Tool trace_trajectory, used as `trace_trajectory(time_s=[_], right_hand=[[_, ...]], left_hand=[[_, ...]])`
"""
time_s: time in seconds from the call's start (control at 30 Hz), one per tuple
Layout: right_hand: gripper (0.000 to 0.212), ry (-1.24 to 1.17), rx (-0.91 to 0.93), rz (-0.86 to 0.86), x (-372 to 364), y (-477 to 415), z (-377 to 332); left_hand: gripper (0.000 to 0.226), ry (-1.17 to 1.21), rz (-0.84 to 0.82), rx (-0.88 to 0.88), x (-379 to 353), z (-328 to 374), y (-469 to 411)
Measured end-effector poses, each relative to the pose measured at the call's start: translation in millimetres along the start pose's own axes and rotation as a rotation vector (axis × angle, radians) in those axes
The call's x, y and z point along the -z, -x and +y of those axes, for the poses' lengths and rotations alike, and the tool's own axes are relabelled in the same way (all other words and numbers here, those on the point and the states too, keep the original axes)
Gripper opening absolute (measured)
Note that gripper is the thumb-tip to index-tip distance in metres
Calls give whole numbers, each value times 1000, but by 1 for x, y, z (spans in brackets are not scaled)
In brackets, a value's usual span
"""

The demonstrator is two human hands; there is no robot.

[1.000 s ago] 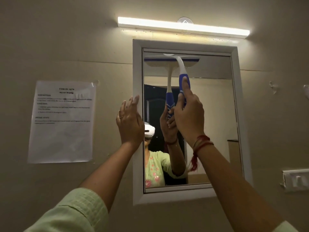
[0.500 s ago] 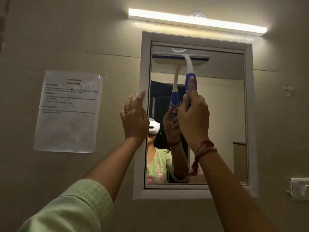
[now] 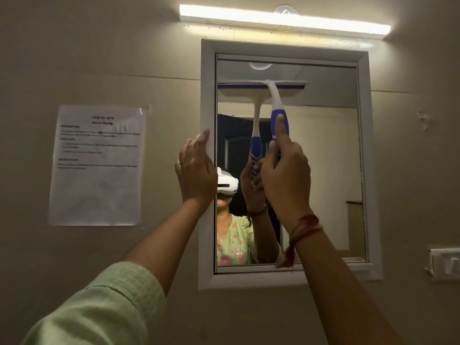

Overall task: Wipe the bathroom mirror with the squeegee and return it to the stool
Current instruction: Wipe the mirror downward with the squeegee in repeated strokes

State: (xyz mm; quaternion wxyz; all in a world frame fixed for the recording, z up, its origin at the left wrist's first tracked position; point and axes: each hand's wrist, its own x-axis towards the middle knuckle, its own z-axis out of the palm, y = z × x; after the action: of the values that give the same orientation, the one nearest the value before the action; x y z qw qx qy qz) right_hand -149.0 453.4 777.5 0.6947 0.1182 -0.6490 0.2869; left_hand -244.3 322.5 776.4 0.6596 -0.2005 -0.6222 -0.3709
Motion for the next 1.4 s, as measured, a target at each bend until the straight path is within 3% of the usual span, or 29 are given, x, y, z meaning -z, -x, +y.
trace_trajectory(time_s=[0.3,0.53,0.77,1.0,1.27,1.4], right_hand=[[55,-5,6,-70,11,71,12],[55,-58,-36,-53,3,32,2],[54,-21,-35,-109,15,101,12],[55,-19,-7,-65,10,63,11],[53,-43,-42,-130,21,121,17],[57,-26,-11,-80,17,95,13]], left_hand=[[47,3,-16,0,0,0,0],[47,22,-22,9,1,0,0],[47,15,-33,25,2,-2,1],[47,19,-25,40,1,-3,1],[46,39,-17,36,2,0,1],[47,38,-11,26,2,-1,1]])
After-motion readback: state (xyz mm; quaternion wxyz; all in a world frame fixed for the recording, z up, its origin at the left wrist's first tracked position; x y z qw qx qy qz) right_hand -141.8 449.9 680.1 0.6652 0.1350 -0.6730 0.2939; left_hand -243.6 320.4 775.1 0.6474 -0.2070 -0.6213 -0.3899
